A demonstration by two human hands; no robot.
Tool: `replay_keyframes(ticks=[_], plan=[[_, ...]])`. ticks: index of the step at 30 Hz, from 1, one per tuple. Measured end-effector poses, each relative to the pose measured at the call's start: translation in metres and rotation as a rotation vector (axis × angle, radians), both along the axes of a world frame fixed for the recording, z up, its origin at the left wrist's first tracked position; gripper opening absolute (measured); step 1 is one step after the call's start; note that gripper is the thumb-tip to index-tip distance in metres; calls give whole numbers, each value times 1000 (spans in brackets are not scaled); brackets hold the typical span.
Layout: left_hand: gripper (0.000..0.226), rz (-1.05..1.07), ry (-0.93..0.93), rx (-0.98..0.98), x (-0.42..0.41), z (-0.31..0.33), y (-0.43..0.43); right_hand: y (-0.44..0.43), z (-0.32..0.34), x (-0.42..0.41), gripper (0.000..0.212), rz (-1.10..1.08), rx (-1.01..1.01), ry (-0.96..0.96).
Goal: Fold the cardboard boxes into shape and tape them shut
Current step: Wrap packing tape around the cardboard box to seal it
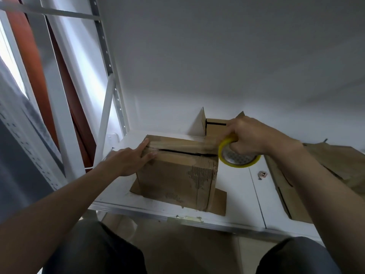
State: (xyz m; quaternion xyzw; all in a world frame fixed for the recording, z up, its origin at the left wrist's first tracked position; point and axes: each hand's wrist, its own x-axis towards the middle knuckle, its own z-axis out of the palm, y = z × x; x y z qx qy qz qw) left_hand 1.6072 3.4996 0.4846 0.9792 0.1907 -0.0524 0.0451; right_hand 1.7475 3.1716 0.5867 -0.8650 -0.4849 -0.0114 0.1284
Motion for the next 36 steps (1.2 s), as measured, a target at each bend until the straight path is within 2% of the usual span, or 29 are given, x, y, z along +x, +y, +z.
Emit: replay_keyframes(ticks=[3, 6, 14, 19, 22, 25, 30, 36], plan=[[85, -3, -8, 4, 1, 0, -1, -14, -5, 10, 67, -14, -7, 42], [88, -3, -2, -2, 1, 0, -2, -24, -25, 15, 62, -3, -38, 77], [82, 0, -9, -3, 1, -5, 3, -32, -65, 16, 56, -7, -36, 28], [87, -21, -61, -55, 1, -11, 5, -35, -86, 12, 60, -43, 59, 112], [93, -31, -104, -137, 0, -14, 5, -37, -94, 11, 59, -56, 96, 81], [97, -40, -113, -140, -2, -14, 5, -38, -94, 6, 61, -47, 168, 26], [91, -17, -111, -119, -2, -12, 2, -36, -73, 9, 66, -19, 324, 9], [88, -10, -97, -114, -2, -10, 0, -36, -70, 17, 70, -49, 222, 85]])
